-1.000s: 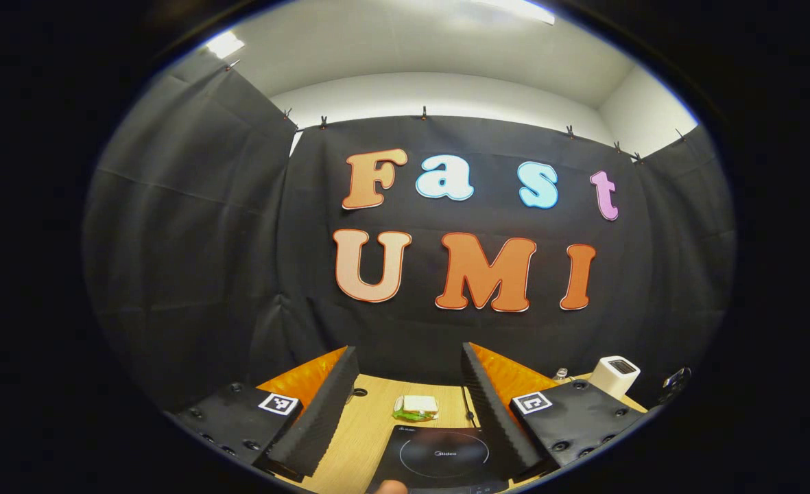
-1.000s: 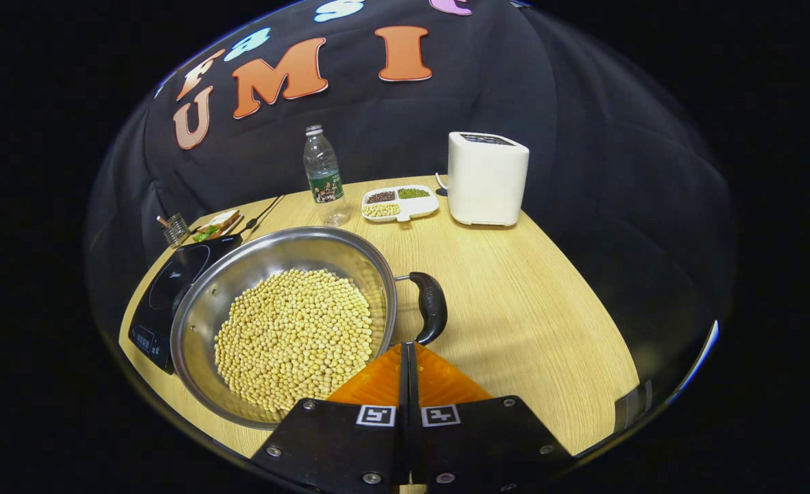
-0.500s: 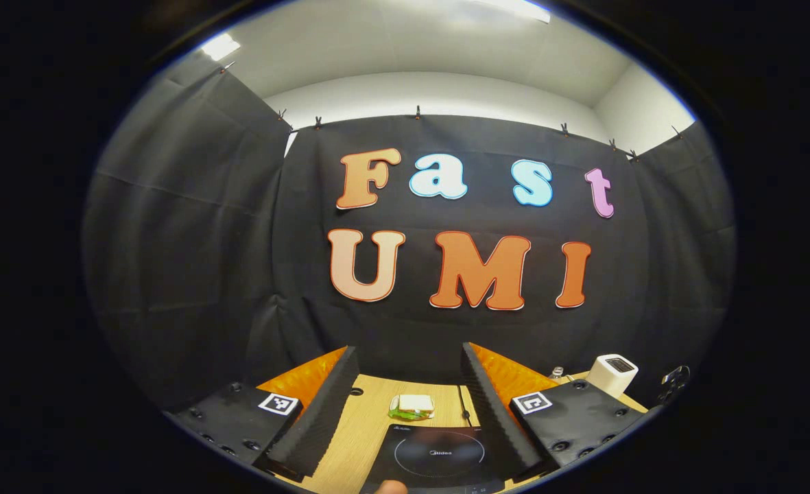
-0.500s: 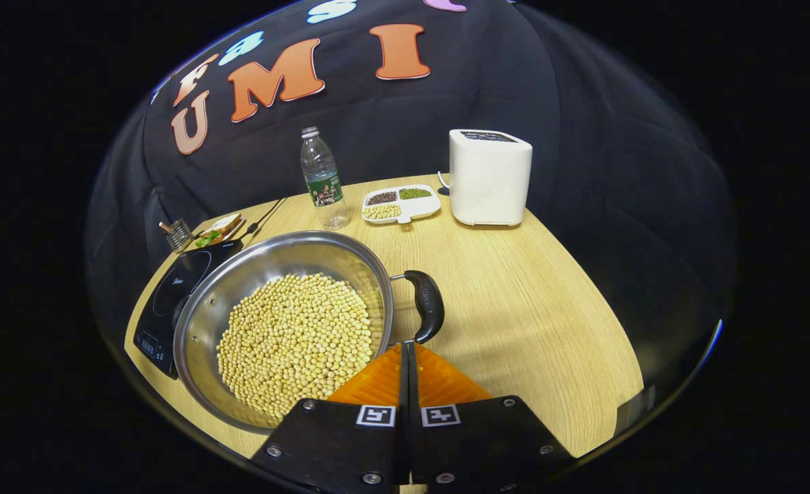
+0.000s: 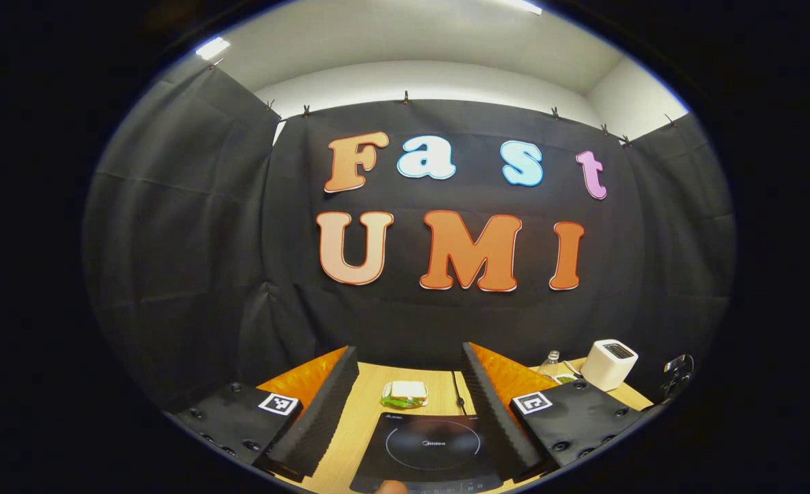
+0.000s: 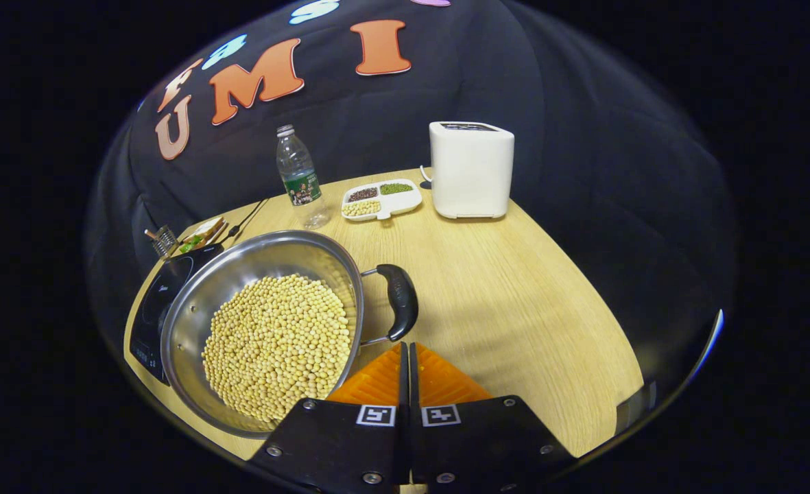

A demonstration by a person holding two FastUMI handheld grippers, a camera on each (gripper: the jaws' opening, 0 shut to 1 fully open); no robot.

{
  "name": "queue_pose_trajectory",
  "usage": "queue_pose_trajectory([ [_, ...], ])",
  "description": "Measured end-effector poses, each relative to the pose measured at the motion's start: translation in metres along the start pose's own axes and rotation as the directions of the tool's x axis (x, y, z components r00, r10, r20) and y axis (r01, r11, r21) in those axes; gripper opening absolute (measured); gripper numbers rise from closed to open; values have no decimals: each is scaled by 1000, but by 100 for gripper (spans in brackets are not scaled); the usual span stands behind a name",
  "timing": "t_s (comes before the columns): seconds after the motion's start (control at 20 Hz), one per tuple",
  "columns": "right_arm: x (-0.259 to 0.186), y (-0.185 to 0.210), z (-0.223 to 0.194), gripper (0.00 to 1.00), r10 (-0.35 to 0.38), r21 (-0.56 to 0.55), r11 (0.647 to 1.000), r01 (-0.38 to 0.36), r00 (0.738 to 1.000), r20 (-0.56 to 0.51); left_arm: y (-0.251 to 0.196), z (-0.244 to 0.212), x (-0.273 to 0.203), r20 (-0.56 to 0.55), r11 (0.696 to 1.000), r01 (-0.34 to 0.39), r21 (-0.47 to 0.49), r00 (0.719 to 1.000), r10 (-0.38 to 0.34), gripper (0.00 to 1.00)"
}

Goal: First push the handle of the pot to place it horizontally, then grasp the pot with both hands and set it on the induction cooktop.

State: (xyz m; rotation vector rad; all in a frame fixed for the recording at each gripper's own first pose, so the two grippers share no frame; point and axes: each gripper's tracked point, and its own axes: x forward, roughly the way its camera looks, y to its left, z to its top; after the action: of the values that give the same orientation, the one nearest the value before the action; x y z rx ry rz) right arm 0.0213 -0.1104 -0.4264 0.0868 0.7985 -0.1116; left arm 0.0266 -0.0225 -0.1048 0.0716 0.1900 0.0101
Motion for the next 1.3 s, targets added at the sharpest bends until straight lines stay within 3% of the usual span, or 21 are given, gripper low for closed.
queue_pose_trajectory([
  [0.25,-21,-8,20,0,-16,16,1000,15,998,56,-16,-21,6,-42,999,23,-28,999,-24,97],
  [0.6,-60,-4,58,0,-5,58,998,-5,985,175,-37,-47,15,-44,1000,17,12,999,-16,98],
  [0.9,-87,19,87,2,28,33,999,-38,960,280,-69,-100,17,-79,997,35,70,996,-29,97],
  [1.1,-88,32,98,19,42,-24,999,-37,946,321,-104,-145,17,-123,993,85,81,990,-75,99],
  [1.15,-87,34,95,34,45,-37,999,-35,946,322,-113,-155,15,-135,991,100,86,987,-88,99],
  [1.3,-79,37,90,56,56,-55,998,-40,949,310,-139,-196,13,-199,985,152,85,971,-133,98],
])
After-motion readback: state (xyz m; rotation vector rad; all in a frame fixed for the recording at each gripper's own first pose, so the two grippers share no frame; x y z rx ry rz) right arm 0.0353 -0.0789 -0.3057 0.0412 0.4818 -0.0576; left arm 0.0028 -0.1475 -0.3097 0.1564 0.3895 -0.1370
